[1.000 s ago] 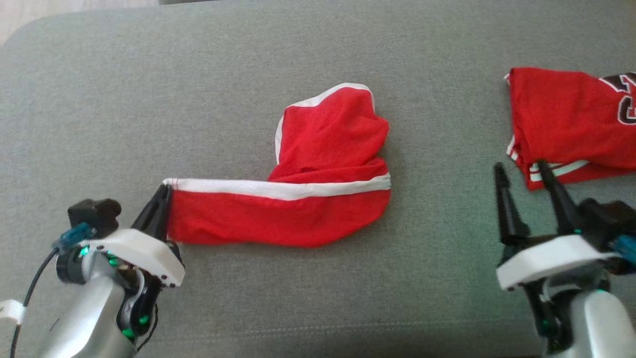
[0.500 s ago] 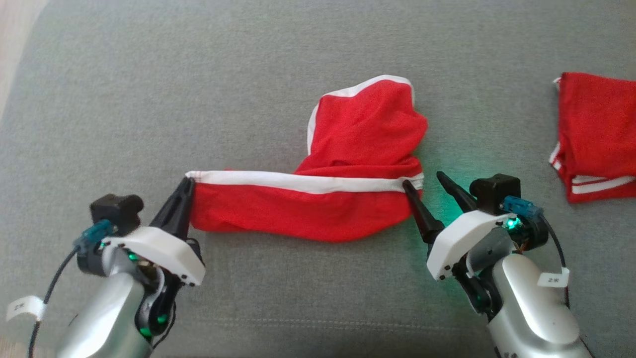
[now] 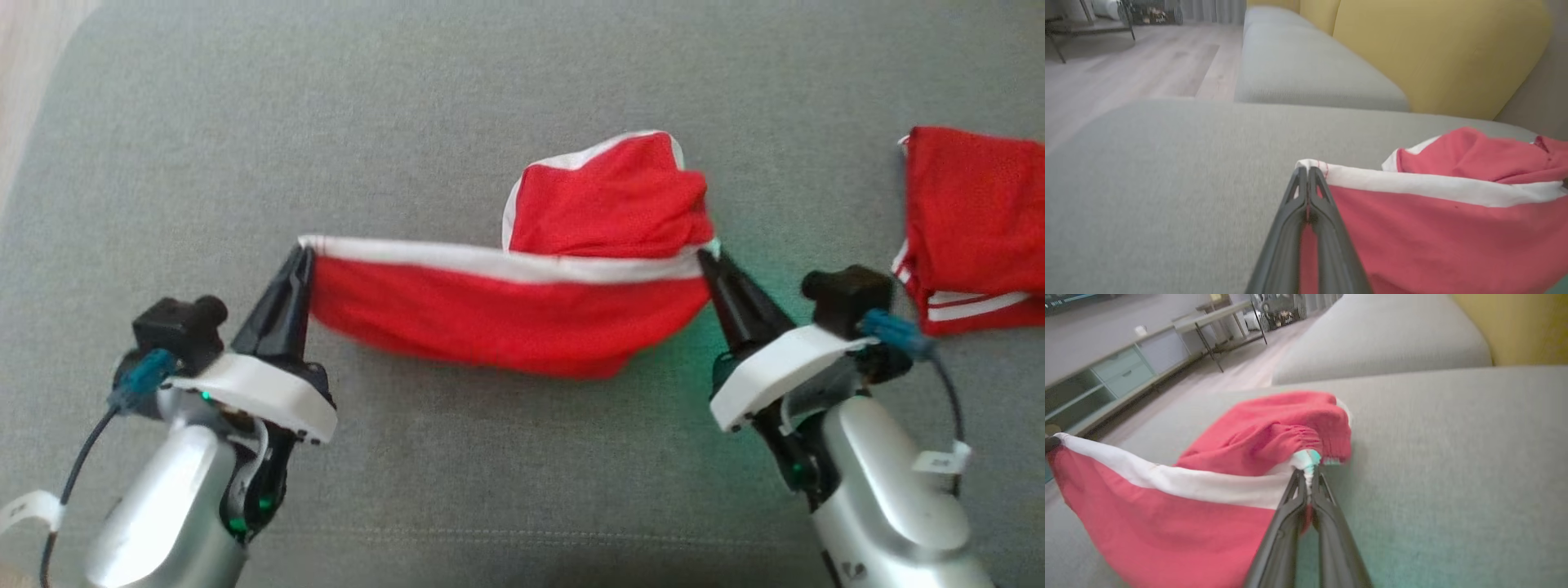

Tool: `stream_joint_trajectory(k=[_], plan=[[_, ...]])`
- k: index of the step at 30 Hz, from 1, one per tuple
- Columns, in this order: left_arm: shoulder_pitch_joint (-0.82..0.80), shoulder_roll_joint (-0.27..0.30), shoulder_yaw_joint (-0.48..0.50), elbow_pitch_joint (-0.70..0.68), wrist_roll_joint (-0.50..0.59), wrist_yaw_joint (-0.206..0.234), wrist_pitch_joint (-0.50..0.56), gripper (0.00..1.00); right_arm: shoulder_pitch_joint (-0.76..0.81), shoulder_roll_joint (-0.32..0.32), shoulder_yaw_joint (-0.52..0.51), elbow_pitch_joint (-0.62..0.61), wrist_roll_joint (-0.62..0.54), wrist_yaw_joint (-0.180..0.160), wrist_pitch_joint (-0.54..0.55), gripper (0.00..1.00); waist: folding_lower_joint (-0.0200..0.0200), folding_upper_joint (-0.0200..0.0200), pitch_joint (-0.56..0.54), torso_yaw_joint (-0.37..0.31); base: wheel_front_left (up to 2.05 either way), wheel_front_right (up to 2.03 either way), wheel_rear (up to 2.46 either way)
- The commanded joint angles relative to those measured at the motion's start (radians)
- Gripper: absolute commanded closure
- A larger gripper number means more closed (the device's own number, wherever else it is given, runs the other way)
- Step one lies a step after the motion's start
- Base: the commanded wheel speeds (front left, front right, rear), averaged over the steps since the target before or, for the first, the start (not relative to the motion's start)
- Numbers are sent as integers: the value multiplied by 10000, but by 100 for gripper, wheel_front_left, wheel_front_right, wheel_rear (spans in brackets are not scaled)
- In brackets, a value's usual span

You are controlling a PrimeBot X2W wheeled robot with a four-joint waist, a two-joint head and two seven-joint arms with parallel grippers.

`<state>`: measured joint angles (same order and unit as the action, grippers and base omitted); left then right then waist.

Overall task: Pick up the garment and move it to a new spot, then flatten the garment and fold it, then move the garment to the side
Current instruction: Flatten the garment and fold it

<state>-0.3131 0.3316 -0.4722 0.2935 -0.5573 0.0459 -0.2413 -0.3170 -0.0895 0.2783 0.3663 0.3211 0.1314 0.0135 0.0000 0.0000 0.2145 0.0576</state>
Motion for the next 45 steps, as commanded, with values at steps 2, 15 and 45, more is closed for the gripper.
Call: stream_joint_trajectory(k=[2, 15, 45], plan=[[-157, 430, 567, -848, 279, 179, -174, 100, 139, -73, -27, -925, 29, -7, -170, 100, 0, 0, -239, -136, 0, 0, 0], [239, 903, 1028, -5562, 1635, 976, -86, 100, 1227, 43, -1645, -6362, -521, -7, 1109, 100, 0, 0, -1553, -696, 0, 0, 0], [-5120, 426, 1138, -2106, 904, -590, 419, 100, -3411, 345, -2322, -4198, 401, -7, 1580, 100, 0, 0, -808, -862, 0, 0, 0]])
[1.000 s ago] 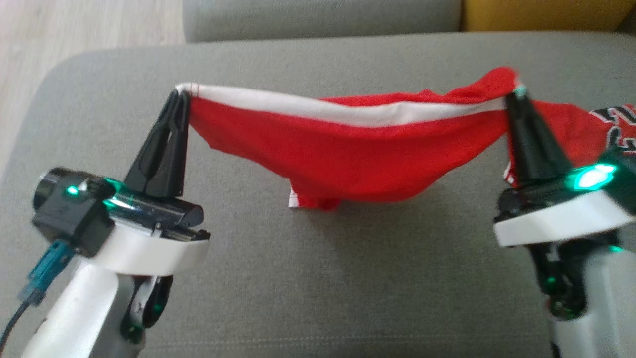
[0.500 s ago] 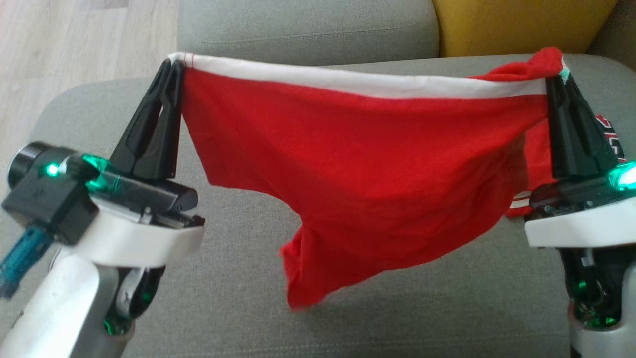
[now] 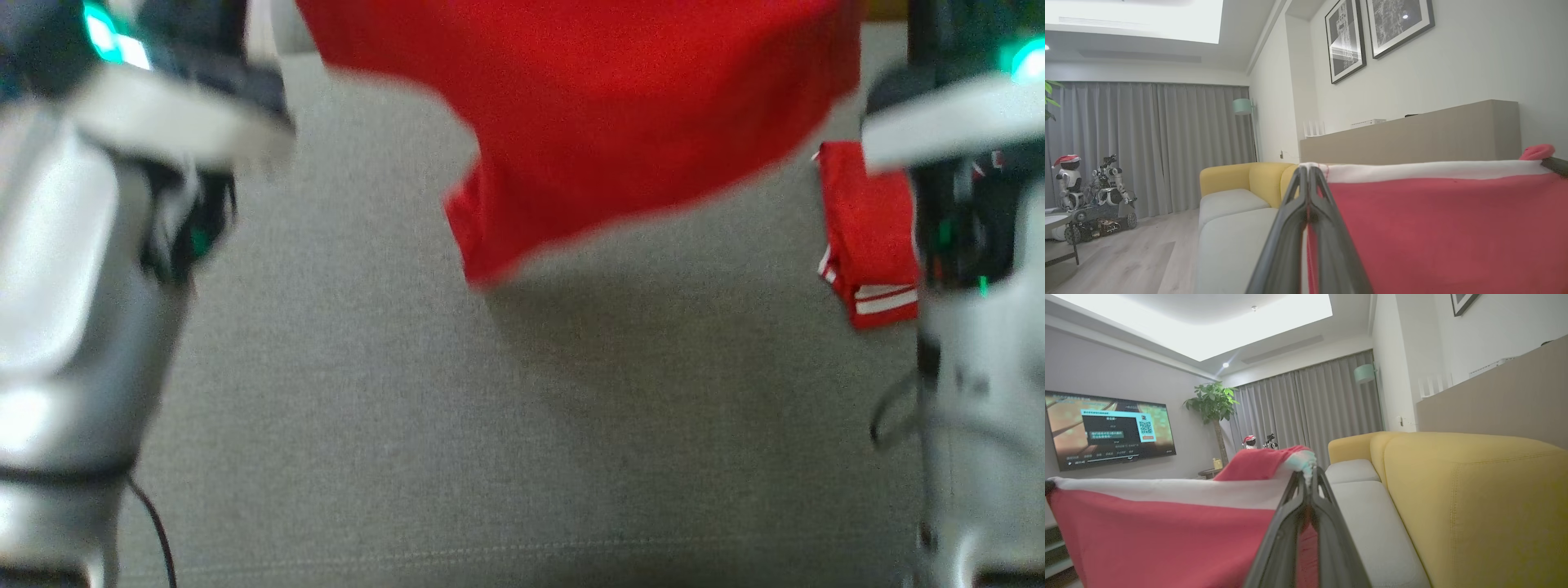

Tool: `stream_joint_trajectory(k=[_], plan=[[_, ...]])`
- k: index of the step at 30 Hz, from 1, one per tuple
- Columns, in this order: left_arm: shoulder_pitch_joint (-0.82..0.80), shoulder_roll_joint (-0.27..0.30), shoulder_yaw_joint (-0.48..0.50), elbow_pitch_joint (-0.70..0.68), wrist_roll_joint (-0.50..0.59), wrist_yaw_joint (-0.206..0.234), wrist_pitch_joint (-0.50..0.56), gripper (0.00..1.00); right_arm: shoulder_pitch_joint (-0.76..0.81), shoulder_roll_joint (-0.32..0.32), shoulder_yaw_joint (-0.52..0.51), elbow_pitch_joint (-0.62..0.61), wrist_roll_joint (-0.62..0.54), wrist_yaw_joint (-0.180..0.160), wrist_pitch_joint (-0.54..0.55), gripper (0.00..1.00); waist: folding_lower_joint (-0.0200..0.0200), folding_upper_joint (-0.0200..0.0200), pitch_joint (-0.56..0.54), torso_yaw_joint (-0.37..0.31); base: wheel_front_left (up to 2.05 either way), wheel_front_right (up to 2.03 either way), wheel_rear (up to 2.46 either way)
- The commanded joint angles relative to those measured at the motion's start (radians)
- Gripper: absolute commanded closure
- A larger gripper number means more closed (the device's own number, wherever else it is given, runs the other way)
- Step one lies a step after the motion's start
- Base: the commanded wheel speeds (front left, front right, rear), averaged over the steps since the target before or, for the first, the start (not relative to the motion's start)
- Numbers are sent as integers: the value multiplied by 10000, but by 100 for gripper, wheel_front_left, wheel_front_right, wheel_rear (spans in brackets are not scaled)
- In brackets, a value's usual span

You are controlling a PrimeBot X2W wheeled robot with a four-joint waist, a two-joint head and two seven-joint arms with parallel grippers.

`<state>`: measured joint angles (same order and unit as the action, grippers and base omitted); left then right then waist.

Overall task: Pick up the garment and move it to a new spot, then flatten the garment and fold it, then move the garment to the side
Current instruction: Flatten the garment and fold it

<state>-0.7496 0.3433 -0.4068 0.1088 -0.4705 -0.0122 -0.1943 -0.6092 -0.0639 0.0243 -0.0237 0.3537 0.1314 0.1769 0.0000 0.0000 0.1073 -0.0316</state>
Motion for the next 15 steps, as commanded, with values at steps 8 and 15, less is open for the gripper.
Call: stream_joint_trajectory(k=[8, 15], plan=[[-4412, -467, 347, 3876, 599, -646, -595, 100, -4558, 132, 669, 4409, 1252, -7, -2006, 100, 0, 0, 1220, 82, 0, 0, 0], [-5718, -1372, 820, 6736, 961, -710, -670, 100, -6963, 135, 1922, 9204, 2110, -7, -4098, 100, 0, 0, 1861, 159, 0, 0, 0]])
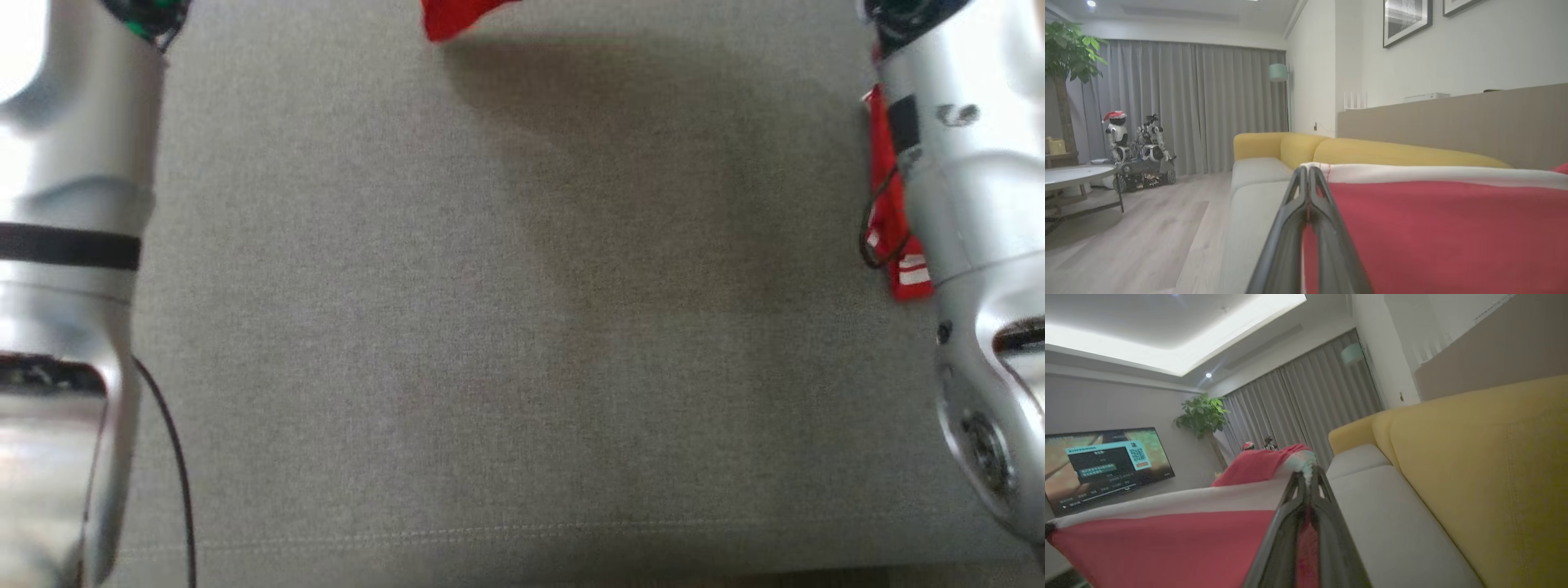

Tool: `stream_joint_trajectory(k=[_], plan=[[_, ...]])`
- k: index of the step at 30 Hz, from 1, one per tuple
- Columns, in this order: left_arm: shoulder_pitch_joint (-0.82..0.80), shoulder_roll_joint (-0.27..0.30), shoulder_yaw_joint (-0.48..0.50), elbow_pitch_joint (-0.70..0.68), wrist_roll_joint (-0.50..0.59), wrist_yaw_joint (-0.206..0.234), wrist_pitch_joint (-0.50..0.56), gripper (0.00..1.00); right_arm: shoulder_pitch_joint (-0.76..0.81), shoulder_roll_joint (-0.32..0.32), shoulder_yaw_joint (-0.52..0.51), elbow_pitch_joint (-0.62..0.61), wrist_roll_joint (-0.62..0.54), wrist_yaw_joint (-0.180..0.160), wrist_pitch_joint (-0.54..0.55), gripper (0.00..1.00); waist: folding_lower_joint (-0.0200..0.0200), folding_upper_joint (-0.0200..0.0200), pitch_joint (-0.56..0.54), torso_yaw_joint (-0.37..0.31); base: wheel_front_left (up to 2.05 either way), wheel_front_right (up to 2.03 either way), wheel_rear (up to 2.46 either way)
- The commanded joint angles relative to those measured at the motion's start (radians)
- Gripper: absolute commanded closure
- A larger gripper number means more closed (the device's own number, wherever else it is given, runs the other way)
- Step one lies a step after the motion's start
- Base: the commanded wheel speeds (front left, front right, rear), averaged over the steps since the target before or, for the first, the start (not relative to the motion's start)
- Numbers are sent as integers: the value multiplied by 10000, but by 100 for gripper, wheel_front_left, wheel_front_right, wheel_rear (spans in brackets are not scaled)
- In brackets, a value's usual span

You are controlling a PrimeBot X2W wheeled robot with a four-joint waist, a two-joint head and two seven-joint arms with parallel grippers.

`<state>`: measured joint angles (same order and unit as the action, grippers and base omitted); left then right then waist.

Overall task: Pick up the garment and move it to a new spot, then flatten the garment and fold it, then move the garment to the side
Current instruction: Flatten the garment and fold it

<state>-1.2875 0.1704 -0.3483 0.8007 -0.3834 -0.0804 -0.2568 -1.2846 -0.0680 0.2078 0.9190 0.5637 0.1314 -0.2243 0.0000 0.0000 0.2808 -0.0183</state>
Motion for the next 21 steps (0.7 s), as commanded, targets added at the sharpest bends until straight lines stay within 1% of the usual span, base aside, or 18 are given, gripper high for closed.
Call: stream_joint_trajectory(k=[1, 4, 7, 9, 13, 16, 18, 21], plan=[[-319, 237, 277, 159, 100, -28, -46, 100, -354, 176, 218, 335, -60, -7, -154, 100, 0, 0, 235, 42, 0, 0, 0], [-122, -59, 230, 1034, 211, -112, -47, 100, -644, 176, 862, 1567, -434, -7, -263, 100, 0, 0, 554, 87, 0, 0, 0], [246, -255, 217, 1699, 253, -212, -47, 100, -601, 176, 1279, 2292, -410, -7, -314, 100, 0, 0, 818, 121, 0, 0, 0], [586, -354, 228, 2039, 252, -272, -48, 100, -414, 176, 1534, 2585, -293, -7, -333, 100, 0, 0, 910, 135, 0, 0, 0], [1153, -479, 239, 2409, 258, -322, -48, 100, 31, 177, 1890, 2708, -96, -7, -356, 100, 0, 0, 941, 121, 0, 0, 0], [1777, -637, 630, 2175, 29, -305, -48, 100, 536, 177, 2019, 2764, -60, -7, -368, 100, 0, 0, 934, 138, 0, 0, 0], [2332, -709, 978, 1680, -75, -235, -48, 100, 948, 177, 1897, 2594, -189, -7, -370, 100, 0, 0, 876, 142, 0, 0, 0], [3435, -812, 1281, 719, 51, -216, -48, 100, 1899, 165, 1597, 2187, -371, -7, -372, 100, 0, 0, 698, 201, 0, 0, 0]])
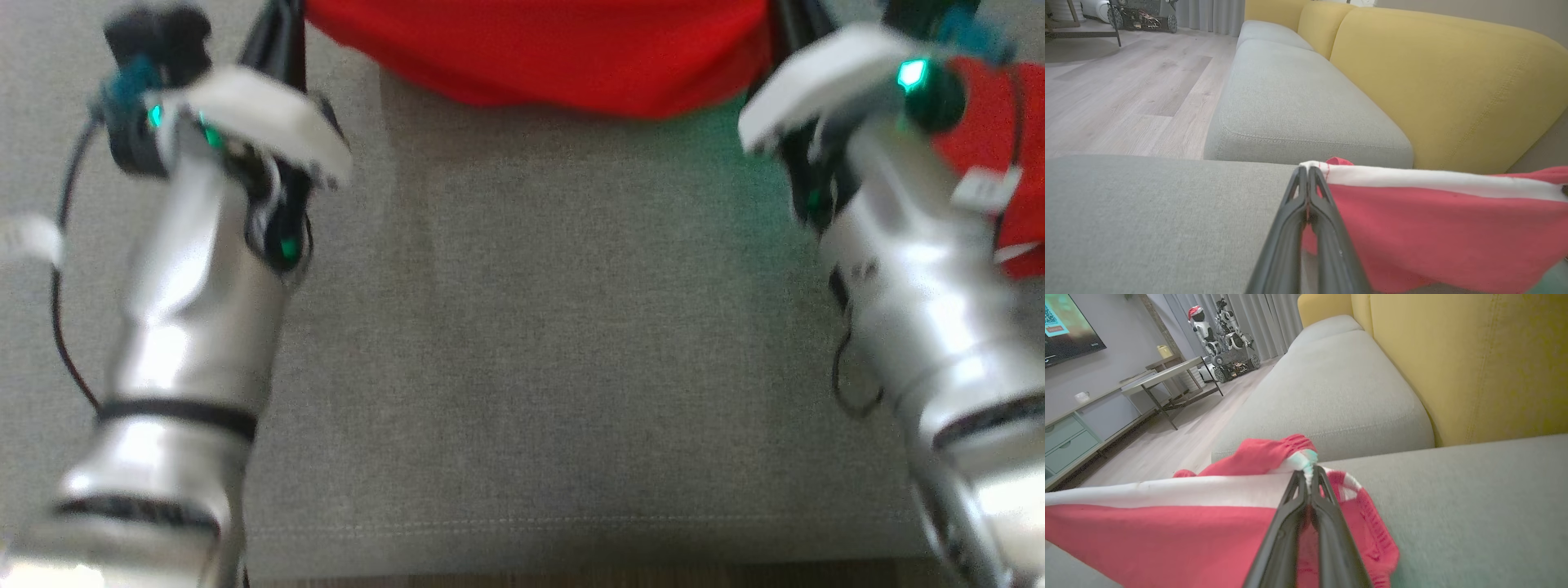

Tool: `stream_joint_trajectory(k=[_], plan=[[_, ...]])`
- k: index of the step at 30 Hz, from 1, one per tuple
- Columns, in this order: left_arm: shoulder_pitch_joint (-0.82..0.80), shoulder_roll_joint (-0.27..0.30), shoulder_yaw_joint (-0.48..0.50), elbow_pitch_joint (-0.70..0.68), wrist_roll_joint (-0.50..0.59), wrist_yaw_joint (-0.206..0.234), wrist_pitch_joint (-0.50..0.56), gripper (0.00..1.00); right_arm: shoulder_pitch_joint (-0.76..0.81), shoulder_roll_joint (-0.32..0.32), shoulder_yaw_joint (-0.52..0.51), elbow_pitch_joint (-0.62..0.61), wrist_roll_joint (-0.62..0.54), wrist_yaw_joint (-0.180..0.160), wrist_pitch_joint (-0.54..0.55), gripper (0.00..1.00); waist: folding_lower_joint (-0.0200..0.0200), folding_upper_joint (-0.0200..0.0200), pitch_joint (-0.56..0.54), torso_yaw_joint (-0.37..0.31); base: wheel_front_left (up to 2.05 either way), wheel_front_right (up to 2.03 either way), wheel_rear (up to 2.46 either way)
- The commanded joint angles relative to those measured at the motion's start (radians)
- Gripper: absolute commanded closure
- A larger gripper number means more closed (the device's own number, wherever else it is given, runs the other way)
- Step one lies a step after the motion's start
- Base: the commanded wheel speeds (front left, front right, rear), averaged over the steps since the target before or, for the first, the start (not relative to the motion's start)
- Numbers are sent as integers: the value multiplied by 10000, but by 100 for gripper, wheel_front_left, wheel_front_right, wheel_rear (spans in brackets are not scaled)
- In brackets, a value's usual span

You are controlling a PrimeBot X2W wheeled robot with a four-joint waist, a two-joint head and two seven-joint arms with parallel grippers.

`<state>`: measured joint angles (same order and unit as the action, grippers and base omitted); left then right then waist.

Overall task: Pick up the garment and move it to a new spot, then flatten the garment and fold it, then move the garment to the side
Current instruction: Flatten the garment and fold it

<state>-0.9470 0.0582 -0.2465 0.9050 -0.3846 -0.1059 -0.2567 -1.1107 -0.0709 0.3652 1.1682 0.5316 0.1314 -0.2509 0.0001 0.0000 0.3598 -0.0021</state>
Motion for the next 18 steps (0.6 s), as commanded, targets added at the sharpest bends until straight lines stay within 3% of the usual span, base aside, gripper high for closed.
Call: stream_joint_trajectory(k=[1, 10, 18], plan=[[477, 275, 369, -708, 121, 50, -50, 100, 528, 194, -63, -511, -137, -7, -106, 100, -1, 0, -193, 42, 0, 0, 0], [4828, 76, 647, -4027, 812, 11, -51, 100, 4502, 152, -1120, -2545, -1660, -7, -107, 100, -1, 0, -1374, -9, 0, 0, 0], [8049, 234, 607, -6697, 1409, 352, -51, 100, 7914, 139, -2361, -5556, -3481, -7, 422, 100, -1, 0, -2291, -149, 0, 0, 0]])
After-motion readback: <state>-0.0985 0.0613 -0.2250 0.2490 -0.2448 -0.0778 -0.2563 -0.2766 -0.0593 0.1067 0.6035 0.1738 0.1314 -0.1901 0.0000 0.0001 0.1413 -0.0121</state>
